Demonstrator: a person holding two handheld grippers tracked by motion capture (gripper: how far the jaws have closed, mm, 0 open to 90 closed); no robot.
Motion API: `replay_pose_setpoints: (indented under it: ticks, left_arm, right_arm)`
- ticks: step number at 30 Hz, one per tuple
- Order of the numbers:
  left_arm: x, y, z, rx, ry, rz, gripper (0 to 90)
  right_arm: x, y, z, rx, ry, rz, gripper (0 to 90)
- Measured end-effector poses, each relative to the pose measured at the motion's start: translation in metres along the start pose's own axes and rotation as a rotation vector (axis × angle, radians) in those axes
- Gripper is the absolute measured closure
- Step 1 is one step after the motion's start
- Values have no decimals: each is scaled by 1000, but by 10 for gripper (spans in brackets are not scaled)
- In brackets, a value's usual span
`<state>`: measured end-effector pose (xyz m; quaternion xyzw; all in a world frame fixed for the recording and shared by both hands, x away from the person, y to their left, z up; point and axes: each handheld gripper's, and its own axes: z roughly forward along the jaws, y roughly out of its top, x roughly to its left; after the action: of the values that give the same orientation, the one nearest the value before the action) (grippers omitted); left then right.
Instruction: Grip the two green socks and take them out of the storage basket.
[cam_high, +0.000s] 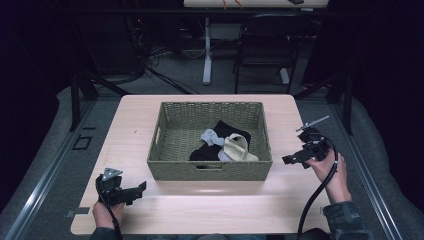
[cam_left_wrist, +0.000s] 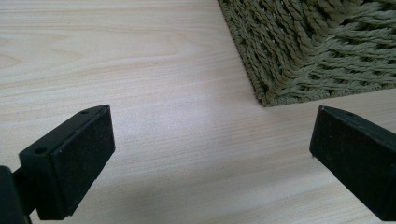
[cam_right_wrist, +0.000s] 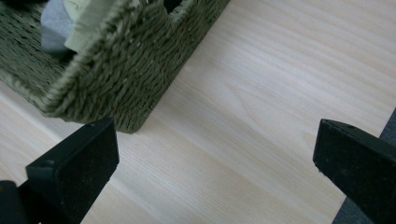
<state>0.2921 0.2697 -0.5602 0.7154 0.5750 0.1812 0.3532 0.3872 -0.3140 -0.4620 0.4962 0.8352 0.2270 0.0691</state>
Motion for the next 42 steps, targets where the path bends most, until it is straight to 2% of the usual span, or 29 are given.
replay_pose_setpoints:
  ticks: [1,5,6,11,14,15,17,18,20,22,23,24,26,29,34,41,42]
  left_arm:
    - [0,0,0,1,0,0,0]
    - [0,0,0,2,0,3,0]
    - [0,0,0,2,0,3,0]
    - [0,0,0,13,-4,3,0]
    - [0,0,0,9,-1,3,0]
    - [0,0,0,8,-2,2,0]
    - [0,0,1,2,0,0,0]
    - [0,0,1,3,0,0,0]
    - [0,0,1,8,-1,1,0]
    - [0,0,1,10,-3,1,0]
    - [0,0,1,9,-3,-1,0]
    - [0,0,1,9,-3,-1,0]
    - [0,0,1,2,-2,-1,0]
    - [0,0,1,3,-2,-3,0]
    - [0,0,1,3,-5,-1,0]
    - [0,0,1,2,-6,-2,0]
    - [0,0,1,2,-6,-2,0]
  right_arm:
    - [0,5,-4,18,-2,-18,0]
    - [2,13,-10,12,-2,-29,0]
    - [3,15,-11,3,11,-26,0]
    - [8,32,-20,26,25,-57,0]
    - [11,37,-21,13,39,-51,0]
    - [12,42,-22,29,33,-69,0]
    - [13,45,-22,24,39,-70,0]
    - [15,48,-23,27,44,-66,0]
    - [20,59,-25,39,58,-91,0]
    - [23,62,-25,29,59,-95,0]
    - [29,71,-25,37,70,-110,0]
    - [29,71,-25,37,70,-110,0]
    - [37,84,-24,55,72,-142,0]
    - [43,92,-20,49,86,-144,0]
    - [57,113,-6,81,98,-188,0]
    - [69,127,13,113,101,-215,0]
    - [69,130,16,131,96,-221,0]
